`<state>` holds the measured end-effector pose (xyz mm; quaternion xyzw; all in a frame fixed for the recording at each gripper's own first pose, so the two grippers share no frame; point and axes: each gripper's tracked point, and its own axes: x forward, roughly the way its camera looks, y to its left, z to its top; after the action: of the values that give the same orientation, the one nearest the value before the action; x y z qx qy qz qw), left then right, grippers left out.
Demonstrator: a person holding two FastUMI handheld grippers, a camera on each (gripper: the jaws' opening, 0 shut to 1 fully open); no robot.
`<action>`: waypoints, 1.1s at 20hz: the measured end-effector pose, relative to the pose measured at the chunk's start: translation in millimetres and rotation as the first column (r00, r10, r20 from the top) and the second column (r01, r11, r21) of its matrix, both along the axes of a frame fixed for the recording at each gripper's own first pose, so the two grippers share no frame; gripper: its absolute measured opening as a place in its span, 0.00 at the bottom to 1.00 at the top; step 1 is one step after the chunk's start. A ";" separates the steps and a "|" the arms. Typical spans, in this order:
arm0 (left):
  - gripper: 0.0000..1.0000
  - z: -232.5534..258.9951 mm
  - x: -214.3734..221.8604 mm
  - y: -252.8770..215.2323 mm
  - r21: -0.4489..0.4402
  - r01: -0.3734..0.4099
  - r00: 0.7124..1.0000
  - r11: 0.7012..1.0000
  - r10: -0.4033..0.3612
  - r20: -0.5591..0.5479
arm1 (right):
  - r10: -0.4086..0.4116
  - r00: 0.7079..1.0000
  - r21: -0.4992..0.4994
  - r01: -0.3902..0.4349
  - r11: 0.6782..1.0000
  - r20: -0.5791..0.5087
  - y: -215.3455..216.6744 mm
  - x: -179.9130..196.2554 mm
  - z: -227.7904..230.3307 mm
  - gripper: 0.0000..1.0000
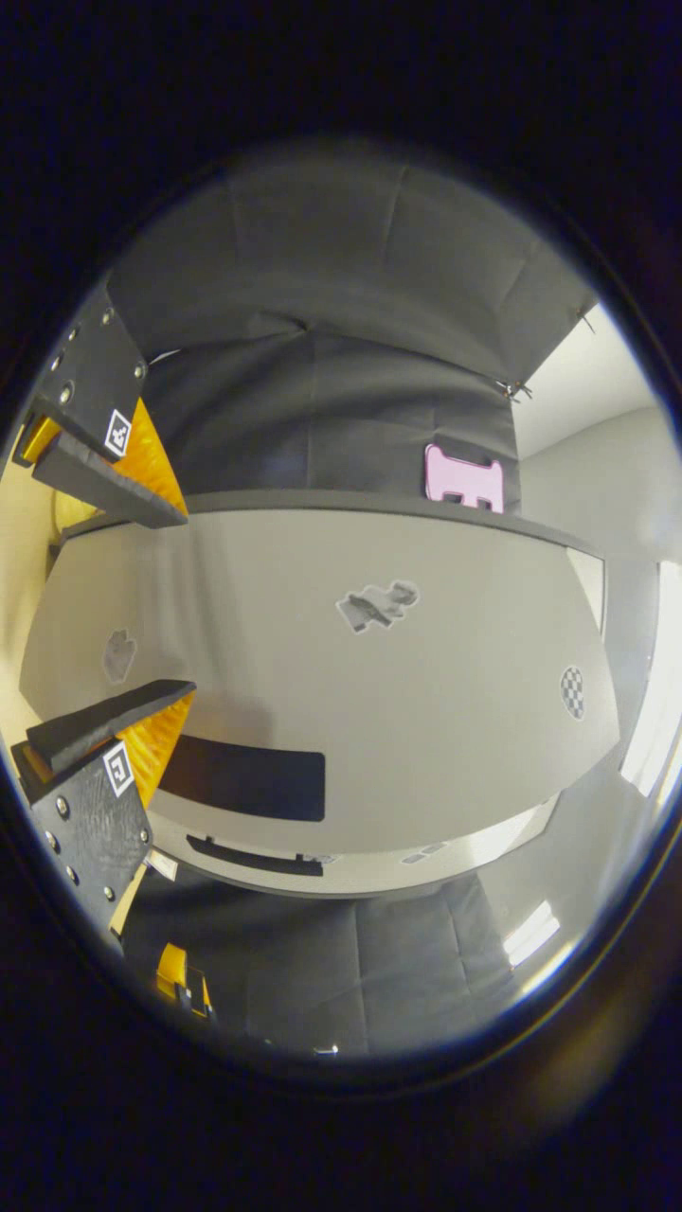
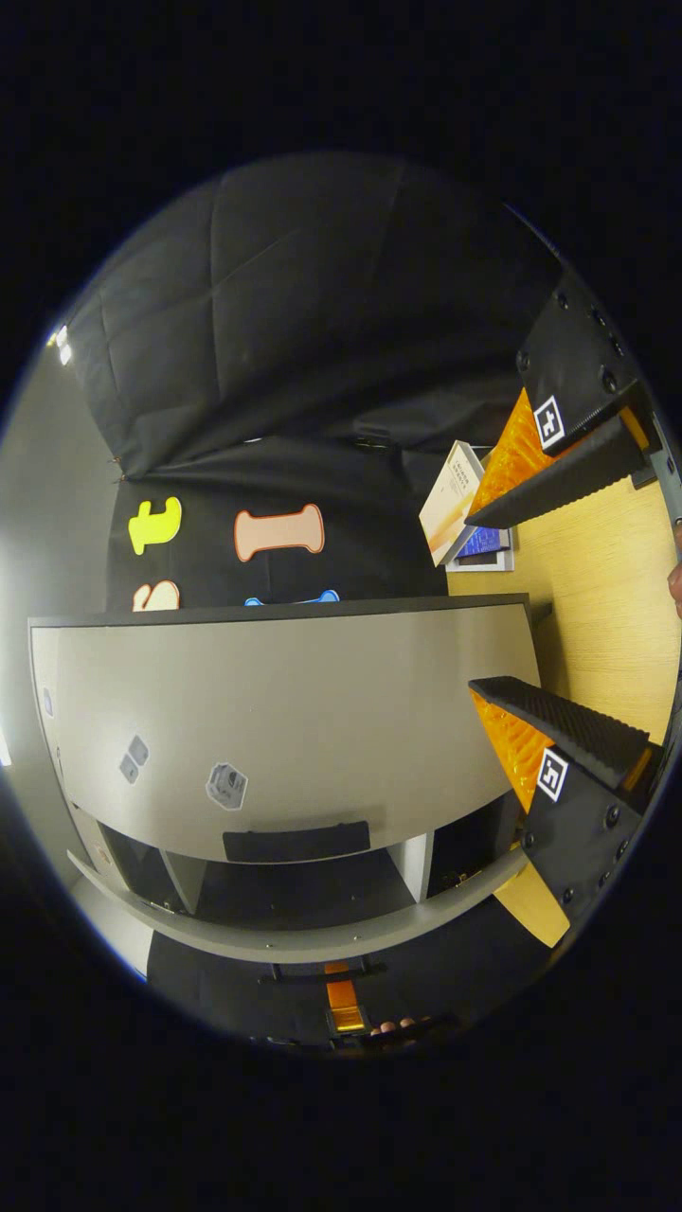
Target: Grab one shoe with the right hand and put it into the shoe cabinet, grab the other shoe with the left hand and put it into the shoe cabinet; then close the right door with the right hand and the left door with the left hand.
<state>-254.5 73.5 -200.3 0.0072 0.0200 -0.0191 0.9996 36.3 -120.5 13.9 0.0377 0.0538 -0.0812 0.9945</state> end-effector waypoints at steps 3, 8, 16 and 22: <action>0.87 -5.9 -1.2 -2.2 -0.005 -0.079 0.997 0.997 0.079 -0.012 | 0.004 1.000 0.021 -0.004 1.000 0.015 -21.0 8.6 4.8 0.98; 0.87 -0.7 -29.1 0.4 -0.035 -0.111 0.994 0.993 0.110 -0.005 | 0.018 0.999 0.067 -0.020 0.998 0.026 -31.3 25.8 7.4 0.98; 0.87 9.2 -97.8 17.2 -0.016 -0.166 0.984 0.986 0.167 0.064 | 0.084 0.995 0.022 -0.085 0.996 0.044 -6.8 39.8 22.9 0.98; 0.88 -33.8 -125.7 13.2 -0.124 -0.119 0.993 0.985 0.119 -0.009 | 0.164 0.983 0.053 -0.169 0.984 0.080 39.9 34.0 22.1 0.98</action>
<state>-380.2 86.7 -234.2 -0.0562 0.0201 0.0393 0.9974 70.2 -80.6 36.0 0.0660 0.0216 0.0054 0.9976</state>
